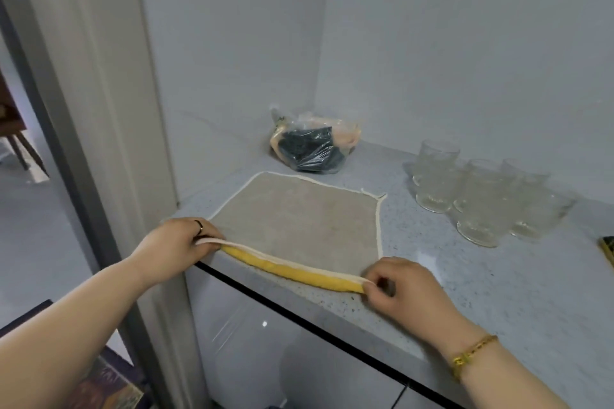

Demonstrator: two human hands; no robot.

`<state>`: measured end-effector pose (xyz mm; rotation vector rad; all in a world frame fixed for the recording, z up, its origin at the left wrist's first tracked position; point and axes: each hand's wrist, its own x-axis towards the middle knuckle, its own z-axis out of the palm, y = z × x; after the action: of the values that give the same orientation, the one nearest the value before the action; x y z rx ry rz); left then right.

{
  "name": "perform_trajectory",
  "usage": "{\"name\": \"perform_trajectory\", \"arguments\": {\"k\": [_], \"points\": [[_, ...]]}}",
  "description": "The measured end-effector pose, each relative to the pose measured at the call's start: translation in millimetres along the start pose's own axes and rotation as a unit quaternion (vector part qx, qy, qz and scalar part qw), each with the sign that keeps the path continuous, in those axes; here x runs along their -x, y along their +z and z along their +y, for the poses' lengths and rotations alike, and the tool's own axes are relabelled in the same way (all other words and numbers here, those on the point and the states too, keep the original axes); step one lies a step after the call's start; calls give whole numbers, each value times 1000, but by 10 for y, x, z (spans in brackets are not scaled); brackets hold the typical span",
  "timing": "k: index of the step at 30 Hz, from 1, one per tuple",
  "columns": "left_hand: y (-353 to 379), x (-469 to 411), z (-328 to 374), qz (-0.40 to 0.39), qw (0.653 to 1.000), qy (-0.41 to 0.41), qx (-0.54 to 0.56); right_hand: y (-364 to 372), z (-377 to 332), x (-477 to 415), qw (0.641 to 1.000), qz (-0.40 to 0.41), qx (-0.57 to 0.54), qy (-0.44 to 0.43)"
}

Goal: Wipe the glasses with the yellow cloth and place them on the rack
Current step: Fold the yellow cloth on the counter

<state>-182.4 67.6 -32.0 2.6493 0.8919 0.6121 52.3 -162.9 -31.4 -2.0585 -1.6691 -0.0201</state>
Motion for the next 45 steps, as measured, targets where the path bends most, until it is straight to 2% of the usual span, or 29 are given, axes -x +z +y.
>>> {"name": "perform_trajectory", "arguments": {"k": [5,13,17,20,23,26,32,37,39,41,43,45], "points": [[60,-52,403,-122,991,26,38,-350,261,397,999,-21,1,48],[277,-104,953,-217,957,103,161,-750,507,1095,991,1,-16,130],[344,-169,1151,-244,939,102,219,-849,625,1281,975,47,-119,183],[393,-254,1216,-196,949,40,244,-836,678,1221,957,83,-173,218],[469,-341,1259,-107,976,-6,187,-811,729,1049,948,112,-183,236],[547,-412,1310,-36,990,-11,139,-770,819,857,943,140,-160,255],[719,-605,1301,31,998,8,47,-662,1006,608,944,146,-60,289],[838,-650,1263,47,998,27,-39,-611,1068,542,955,120,47,265],[827,-654,1264,79,997,25,-12,-623,1075,561,956,134,64,251],[783,-619,1237,100,991,67,64,-654,1061,625,967,165,53,188],[720,-548,1188,41,986,111,120,-688,1028,736,982,158,41,93],[670,-457,1144,-27,978,148,145,-718,977,866,994,89,47,41]]}}
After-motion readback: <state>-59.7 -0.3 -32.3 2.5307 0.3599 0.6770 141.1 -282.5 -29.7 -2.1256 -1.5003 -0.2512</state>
